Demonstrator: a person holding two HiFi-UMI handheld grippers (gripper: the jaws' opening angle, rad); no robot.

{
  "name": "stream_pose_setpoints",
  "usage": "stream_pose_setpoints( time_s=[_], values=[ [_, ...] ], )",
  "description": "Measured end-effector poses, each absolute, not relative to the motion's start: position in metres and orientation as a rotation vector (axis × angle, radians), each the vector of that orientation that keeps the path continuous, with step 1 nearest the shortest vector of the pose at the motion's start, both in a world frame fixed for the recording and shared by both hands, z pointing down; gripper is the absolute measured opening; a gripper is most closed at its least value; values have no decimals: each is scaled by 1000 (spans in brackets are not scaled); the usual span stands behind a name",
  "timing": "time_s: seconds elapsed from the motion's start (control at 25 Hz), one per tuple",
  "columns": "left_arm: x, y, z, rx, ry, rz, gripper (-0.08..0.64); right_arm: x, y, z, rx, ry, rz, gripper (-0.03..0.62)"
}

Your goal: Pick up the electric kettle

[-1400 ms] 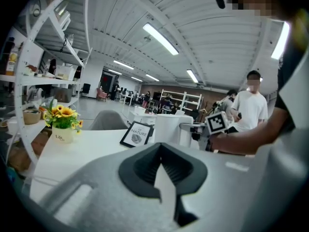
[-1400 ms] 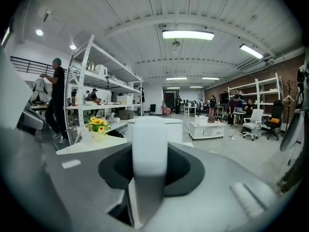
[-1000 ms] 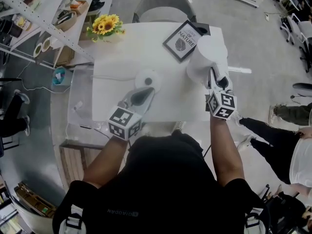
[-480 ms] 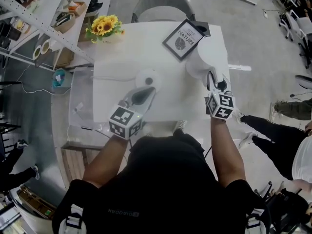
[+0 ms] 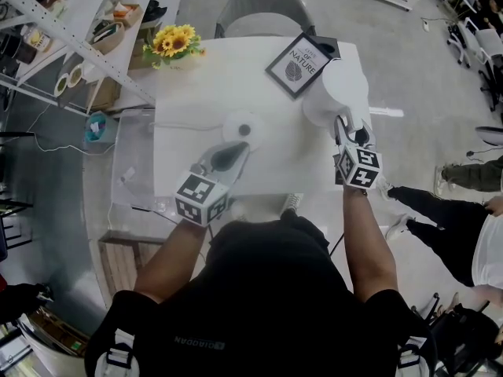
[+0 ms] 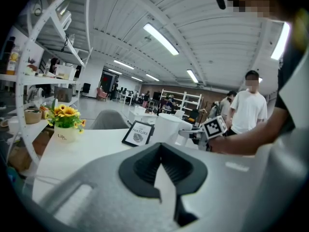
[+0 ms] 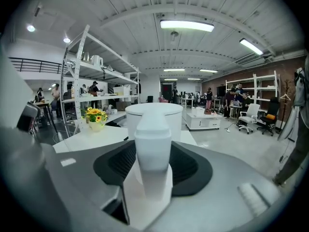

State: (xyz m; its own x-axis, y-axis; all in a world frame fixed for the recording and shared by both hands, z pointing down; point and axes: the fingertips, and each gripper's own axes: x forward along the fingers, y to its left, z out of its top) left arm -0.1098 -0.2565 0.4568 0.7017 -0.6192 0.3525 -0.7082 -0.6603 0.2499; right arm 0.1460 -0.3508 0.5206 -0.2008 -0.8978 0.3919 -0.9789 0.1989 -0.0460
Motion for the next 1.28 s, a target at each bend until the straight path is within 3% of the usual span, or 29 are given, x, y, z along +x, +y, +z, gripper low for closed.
stream_pose_setpoints(
  time_s=[0.56, 0.8, 0.88, 0.96, 1.28],
  values=[
    [-139, -230, 450, 2554, -1055, 305, 3, 144, -301, 522, 1860, -2158, 557, 210],
    [-156, -215, 443, 2563, -1066, 278, 3, 100, -268, 500, 1807, -2275, 612, 119],
    [-159, -208, 442, 2566, -1068, 270, 3, 77, -254, 485, 1759, -2357, 616, 42],
    [-162, -200, 440, 2571, -1062, 268, 3, 50, -239, 468, 1687, -2450, 603, 6],
    [-170, -178, 431, 2601, -1020, 226, 3, -42, -188, 430, 1391, -2709, 607, 6]
  ],
)
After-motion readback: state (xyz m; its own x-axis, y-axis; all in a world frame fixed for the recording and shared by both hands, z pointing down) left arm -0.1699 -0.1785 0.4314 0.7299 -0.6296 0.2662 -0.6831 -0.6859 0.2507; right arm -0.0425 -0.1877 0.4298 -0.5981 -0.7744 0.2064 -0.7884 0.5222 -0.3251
